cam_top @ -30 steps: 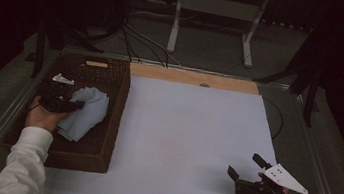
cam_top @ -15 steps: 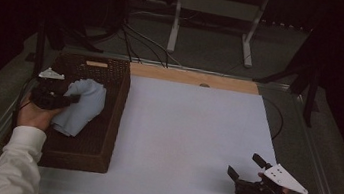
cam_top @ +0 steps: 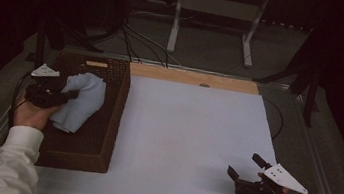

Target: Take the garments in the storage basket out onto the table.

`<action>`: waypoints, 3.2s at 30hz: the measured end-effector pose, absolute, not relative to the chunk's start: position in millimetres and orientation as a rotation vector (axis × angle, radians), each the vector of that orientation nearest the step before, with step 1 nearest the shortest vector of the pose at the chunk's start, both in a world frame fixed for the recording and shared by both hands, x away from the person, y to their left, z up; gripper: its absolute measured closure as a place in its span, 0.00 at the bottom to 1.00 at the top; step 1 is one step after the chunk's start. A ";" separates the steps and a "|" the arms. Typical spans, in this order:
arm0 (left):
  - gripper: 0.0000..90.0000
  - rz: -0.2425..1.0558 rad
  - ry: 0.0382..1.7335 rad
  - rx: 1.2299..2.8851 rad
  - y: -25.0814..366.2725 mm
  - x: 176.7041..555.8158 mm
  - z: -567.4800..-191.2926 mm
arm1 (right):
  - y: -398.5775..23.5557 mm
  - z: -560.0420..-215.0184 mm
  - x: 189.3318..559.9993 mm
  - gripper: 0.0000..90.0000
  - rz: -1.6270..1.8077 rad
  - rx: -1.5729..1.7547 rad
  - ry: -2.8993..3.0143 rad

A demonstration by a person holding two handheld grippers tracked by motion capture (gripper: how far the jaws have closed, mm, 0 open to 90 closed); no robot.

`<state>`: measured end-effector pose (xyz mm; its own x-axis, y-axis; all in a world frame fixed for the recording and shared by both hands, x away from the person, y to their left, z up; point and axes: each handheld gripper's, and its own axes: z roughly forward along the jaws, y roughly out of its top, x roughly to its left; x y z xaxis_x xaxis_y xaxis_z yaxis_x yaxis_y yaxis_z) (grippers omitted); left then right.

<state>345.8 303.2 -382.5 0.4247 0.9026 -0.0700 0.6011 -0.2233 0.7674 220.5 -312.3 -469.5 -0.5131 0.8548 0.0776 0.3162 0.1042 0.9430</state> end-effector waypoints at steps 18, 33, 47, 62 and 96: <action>0.83 0.502 1.206 1.891 299.8 341.7 -370.2 | -312.3 -469.3 220.3 0.00 1.411 1.140 1.888; 0.83 0.454 1.129 1.883 288.6 341.1 -361.6 | -312.6 -469.2 220.2 0.00 1.412 1.139 1.888; 0.83 0.448 1.076 1.883 275.6 339.6 -349.5 | -312.8 -469.1 220.3 0.00 1.415 1.140 1.887; 0.83 0.440 1.020 1.880 259.7 339.1 -340.6 | -312.6 -469.2 220.5 0.00 1.416 1.139 1.890; 0.83 0.389 0.908 1.888 220.1 342.5 -324.1 | -313.2 -468.9 220.5 0.00 1.420 1.136 1.886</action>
